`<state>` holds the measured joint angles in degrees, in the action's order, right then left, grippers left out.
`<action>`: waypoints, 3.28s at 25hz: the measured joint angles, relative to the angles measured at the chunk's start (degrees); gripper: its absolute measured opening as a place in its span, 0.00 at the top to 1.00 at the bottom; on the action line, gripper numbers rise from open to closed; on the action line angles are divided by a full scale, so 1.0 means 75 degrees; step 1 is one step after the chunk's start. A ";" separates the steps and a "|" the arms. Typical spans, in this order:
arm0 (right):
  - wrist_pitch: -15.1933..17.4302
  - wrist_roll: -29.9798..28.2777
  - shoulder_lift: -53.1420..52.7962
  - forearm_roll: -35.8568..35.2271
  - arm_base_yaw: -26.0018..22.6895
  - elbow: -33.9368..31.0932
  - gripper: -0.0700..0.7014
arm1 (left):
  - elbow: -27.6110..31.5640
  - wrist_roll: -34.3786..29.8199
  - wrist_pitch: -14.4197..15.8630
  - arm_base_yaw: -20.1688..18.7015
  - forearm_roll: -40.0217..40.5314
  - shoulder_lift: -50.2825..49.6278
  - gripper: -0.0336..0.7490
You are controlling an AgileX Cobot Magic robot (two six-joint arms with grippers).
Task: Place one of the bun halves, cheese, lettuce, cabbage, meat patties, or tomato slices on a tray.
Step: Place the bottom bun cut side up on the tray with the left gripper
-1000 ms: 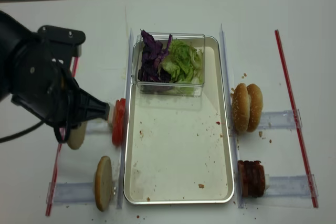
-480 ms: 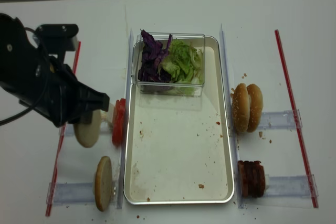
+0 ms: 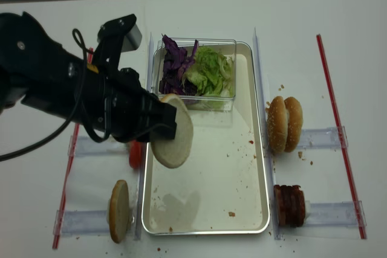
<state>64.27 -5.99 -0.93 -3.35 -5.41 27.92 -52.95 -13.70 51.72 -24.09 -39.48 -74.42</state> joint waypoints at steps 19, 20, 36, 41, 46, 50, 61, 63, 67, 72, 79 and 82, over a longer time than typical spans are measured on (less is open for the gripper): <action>0.0000 0.0000 0.0000 0.0000 0.0000 0.0000 0.28 | 0.0000 -0.2085 -0.0070 0.0000 -0.2568 -0.0696 0.82; 0.0000 0.0000 0.0000 0.0000 0.0000 0.0000 0.28 | 0.0000 -0.2149 -0.0086 0.0000 -0.2568 -0.0904 0.82; 0.0000 0.0000 0.0000 0.0000 0.0000 0.0000 0.28 | 0.0017 -0.2905 -0.0670 0.0000 -0.2630 -0.3669 0.82; 0.0000 0.0000 0.0000 0.0000 0.0000 0.0000 0.28 | 0.0017 -0.3029 -0.0698 0.0000 -0.2630 -0.3883 0.69; 0.0000 0.0000 0.0000 0.0000 0.0000 0.0000 0.28 | 0.0017 -0.3050 -0.0698 0.0000 -0.2646 -0.3895 0.31; 0.0000 0.0000 0.0000 0.0000 0.0000 0.0000 0.28 | 0.0017 -0.3050 -0.0698 0.0000 -0.2646 -0.3895 0.19; 0.0000 0.0000 0.0000 0.0000 0.0000 0.0000 0.28 | 0.0017 -0.3065 -0.0720 0.0000 -0.2646 -0.3895 0.17; 0.0000 0.0000 0.0000 0.0000 0.0000 0.0000 0.28 | 0.0017 -0.3065 -0.0731 0.0000 -0.2657 -0.3895 0.17; 0.0000 0.0000 0.0000 0.0000 0.0000 0.0000 0.28 | 0.0017 -0.3069 -0.0790 0.0000 -0.2675 -0.3895 0.17; 0.0000 0.0000 0.0000 0.0000 0.0000 0.0000 0.28 | 0.0017 -0.3069 -0.0862 0.0000 -0.2675 -0.3813 0.17; 0.0000 0.0000 0.0000 0.0000 0.0000 0.0000 0.28 | 0.0017 -0.3021 -0.0862 0.0000 -0.2679 -0.3469 0.17; 0.0000 0.0000 0.0000 0.0000 0.0000 0.0000 0.28 | 0.0017 -0.2987 -0.0862 0.0000 -0.2679 -0.3215 0.17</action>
<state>64.27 -5.99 -0.93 -3.35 -5.41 27.92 -52.83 -36.10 45.25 -24.09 -59.57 -98.53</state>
